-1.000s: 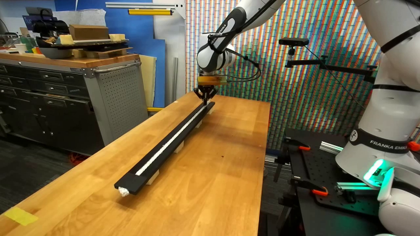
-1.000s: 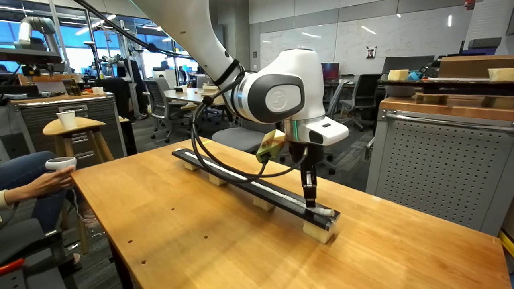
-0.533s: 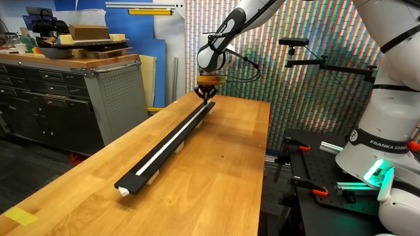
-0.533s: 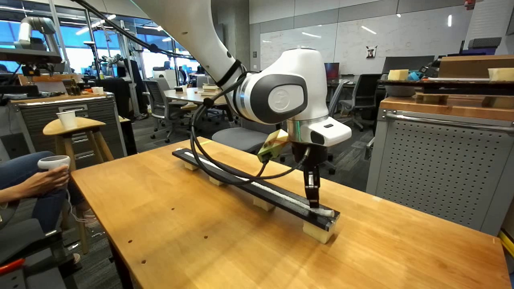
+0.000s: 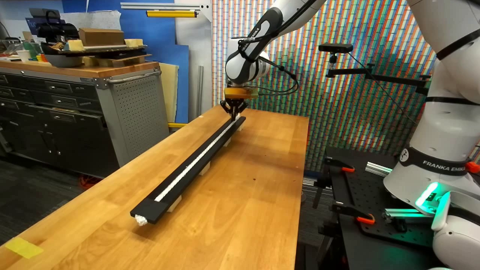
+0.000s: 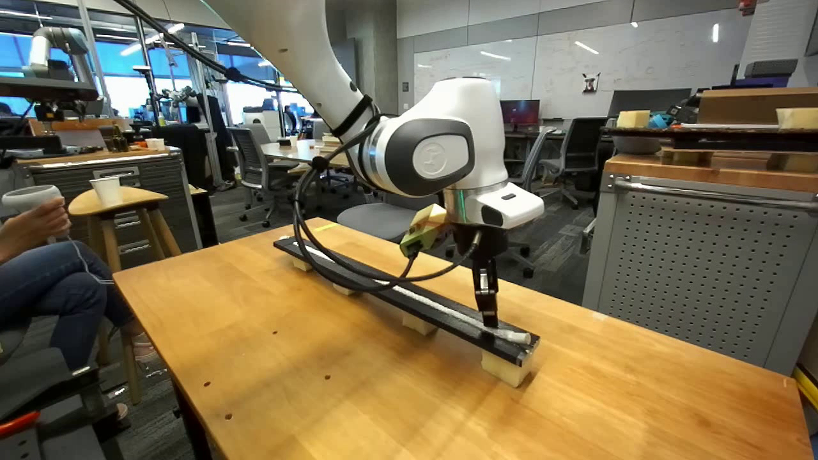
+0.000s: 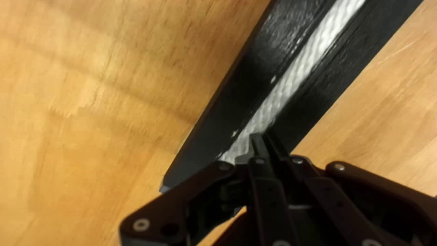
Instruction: Put the rope in the groove then press down on the rope
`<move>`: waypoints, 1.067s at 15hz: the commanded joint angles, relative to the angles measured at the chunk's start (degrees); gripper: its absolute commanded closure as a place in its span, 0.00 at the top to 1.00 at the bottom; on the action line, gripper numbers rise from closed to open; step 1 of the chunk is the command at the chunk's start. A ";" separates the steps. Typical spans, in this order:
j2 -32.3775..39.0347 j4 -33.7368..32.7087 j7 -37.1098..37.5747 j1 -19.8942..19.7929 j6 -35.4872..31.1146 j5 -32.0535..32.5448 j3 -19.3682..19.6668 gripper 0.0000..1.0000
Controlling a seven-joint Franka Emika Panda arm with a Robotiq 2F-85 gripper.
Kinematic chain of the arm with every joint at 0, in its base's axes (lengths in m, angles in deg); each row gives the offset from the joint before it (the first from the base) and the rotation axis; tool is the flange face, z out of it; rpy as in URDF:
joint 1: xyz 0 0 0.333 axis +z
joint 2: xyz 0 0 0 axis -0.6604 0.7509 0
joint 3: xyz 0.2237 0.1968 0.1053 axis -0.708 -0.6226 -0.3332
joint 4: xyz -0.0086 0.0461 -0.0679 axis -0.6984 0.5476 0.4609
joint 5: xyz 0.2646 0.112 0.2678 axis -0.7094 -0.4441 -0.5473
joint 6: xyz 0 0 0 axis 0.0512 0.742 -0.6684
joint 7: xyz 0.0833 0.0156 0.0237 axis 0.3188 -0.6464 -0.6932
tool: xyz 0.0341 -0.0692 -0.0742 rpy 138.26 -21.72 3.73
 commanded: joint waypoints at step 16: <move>-11.70 13.07 -4.29 17.68 6.16 18.77 -7.19 1.00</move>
